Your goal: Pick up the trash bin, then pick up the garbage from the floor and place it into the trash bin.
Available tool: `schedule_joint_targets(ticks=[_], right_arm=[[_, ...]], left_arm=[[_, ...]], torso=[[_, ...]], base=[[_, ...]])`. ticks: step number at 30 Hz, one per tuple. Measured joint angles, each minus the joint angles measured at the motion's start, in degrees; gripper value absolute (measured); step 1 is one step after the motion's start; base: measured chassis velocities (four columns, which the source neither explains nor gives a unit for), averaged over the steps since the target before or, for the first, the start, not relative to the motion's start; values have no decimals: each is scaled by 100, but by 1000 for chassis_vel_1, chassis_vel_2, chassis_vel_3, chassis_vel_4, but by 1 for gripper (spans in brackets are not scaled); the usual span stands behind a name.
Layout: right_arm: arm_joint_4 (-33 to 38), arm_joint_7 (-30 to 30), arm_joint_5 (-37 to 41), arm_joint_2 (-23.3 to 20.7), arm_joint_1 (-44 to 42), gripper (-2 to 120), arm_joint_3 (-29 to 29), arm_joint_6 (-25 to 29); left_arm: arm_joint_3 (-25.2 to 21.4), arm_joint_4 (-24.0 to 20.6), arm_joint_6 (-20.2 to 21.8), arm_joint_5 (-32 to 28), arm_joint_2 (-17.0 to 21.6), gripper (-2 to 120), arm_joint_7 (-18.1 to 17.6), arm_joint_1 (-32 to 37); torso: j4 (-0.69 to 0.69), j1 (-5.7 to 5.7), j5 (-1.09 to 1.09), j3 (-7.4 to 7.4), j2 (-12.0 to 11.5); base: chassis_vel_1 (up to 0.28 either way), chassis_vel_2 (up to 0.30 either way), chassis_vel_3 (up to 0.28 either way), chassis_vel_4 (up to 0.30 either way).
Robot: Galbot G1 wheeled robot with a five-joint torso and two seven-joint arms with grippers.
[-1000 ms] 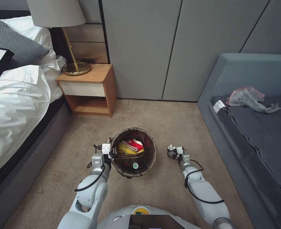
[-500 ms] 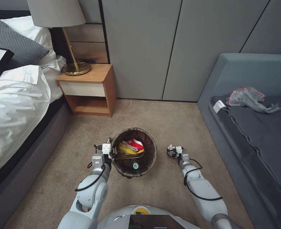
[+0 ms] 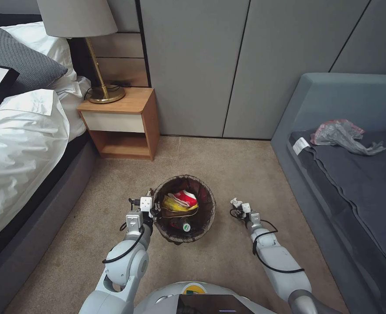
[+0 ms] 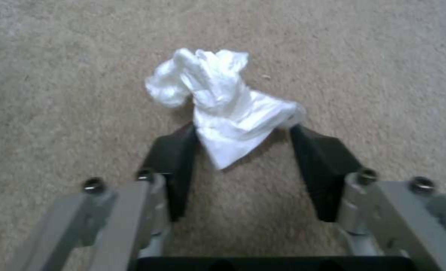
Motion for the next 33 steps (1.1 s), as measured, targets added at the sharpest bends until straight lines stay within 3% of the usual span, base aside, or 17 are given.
schedule_joint_targets(ticks=[5,12,17,33], right_arm=[[-89,-16,-48,32,132,25,-14,23],[-205,-82,-96,24,305,18,-36,63],[-226,-114,-146,14,360,0,-38,123],[-167,-175,-147,-14,311,0,1,200]], left_arm=[[43,8,-2,23,-28,2,4,-6],[11,-9,0,21,9,2,4,11],[19,-11,0,20,12,2,5,12],[13,1,4,9,42,2,7,-12]], torso=[[0,0,0,0,0],[1,0,0,0,0],[0,0,0,0,0],[0,0,0,1,0]], base=[[0,0,0,0],[0,0,0,0],[0,0,0,0],[0,0,0,0]])
